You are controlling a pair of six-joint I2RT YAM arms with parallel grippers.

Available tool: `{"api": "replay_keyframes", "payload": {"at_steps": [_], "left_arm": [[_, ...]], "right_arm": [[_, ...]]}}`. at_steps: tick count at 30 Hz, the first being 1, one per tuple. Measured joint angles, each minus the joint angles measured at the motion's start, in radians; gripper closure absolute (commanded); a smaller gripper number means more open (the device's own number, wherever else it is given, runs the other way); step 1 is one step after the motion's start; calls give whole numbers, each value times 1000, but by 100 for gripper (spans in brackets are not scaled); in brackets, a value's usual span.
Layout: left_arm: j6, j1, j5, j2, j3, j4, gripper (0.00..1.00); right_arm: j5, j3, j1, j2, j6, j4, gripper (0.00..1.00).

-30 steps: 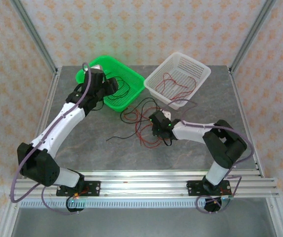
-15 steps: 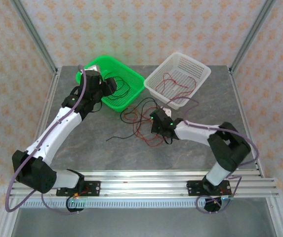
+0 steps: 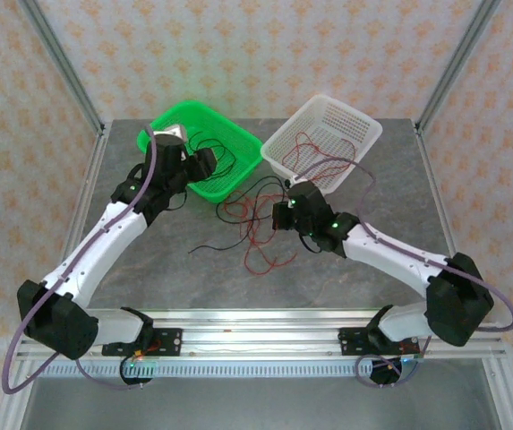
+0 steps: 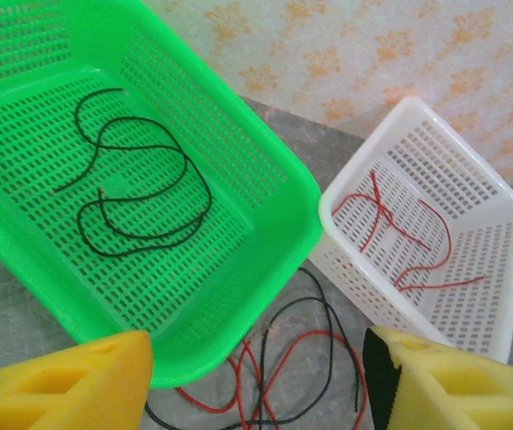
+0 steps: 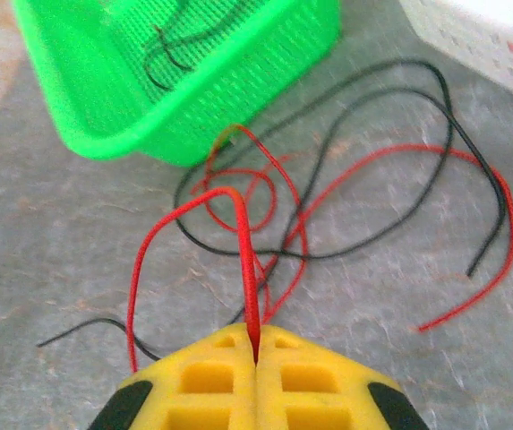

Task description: Untangle the cables

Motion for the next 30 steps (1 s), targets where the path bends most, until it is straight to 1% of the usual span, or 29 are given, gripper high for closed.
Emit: {"api": "replay_keyframes", "payload": {"at_steps": [5,10,22,30], "left_arm": [[0,-23,28,-6,-40,26,36],[0,-60,40,-13,-79,40,37],[-4,-96,60,-16,-167,101,37],[-4,-135,63,-13,-189,130,38]], "right_arm": [[-37,0,-8,-74,-31,79,100],[-39,6,-12,-128,-35,118,100],[0,154,-26,-196,-31,102,100],[39,326,-51,-196,-27,6,100]]}}
